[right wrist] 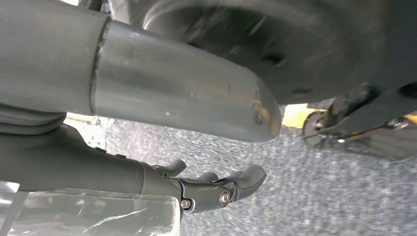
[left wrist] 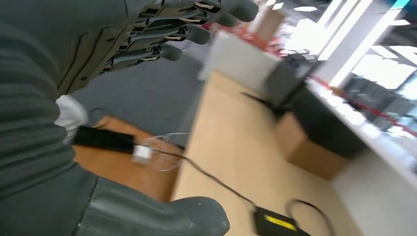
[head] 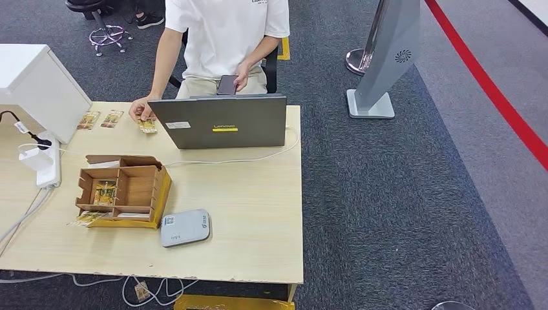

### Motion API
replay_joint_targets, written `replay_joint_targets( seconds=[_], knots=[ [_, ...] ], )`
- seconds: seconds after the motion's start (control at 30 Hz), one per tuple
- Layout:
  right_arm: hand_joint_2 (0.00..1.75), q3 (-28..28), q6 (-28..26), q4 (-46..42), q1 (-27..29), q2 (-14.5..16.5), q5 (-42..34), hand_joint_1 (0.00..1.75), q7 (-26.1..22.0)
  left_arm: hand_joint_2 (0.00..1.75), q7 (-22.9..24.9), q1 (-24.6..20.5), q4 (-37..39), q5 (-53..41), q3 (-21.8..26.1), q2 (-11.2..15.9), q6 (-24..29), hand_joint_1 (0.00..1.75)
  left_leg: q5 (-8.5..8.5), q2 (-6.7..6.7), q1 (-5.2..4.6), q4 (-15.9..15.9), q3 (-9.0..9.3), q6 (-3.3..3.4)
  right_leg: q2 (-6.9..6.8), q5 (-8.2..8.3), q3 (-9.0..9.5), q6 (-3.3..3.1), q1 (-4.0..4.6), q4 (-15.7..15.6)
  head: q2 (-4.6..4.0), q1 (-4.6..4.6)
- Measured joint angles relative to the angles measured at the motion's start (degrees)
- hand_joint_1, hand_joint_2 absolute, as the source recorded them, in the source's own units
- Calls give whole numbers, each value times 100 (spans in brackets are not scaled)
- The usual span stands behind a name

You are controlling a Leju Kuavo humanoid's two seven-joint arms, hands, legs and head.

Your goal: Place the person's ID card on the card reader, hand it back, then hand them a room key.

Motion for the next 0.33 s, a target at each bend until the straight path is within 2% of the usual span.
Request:
replay_joint_targets(
  seconds=[0.1, 0.17, 0.23, 0.33],
  knots=[
    [0, -20, 0, -1, -32, -5, 69, 0, -20, 175, 647, 137, 524, 809, 983, 97, 303, 0, -1, -27, -2, 0, 2, 1, -32, -7, 18, -7, 0, -1, 0, 7],
    [0, -43, -8, -1, -34, -10, 92, 0, -20, 175, 905, 298, 764, 1528, 1481, 33, 607, 0, -1, -33, -8, 1, 5, 2, -38, -6, 18, -6, -7, -4, 0, 5],
    [0, -73, -6, -1, -44, -11, 94, 0, 4, 175, 1021, 417, 967, 2023, 1786, -122, 826, 0, -1, -54, -12, 1, 4, 3, -59, -8, 24, -1, -12, -7, 0, 5],
    [0, -98, 0, -2, -82, -11, 92, 0, 42, 175, 997, 477, 1196, 2193, 2033, -321, 922, 0, 0, -77, -10, 1, 4, 4, -82, -12, 34, 2, -12, -10, 0, 8]
  ],
)
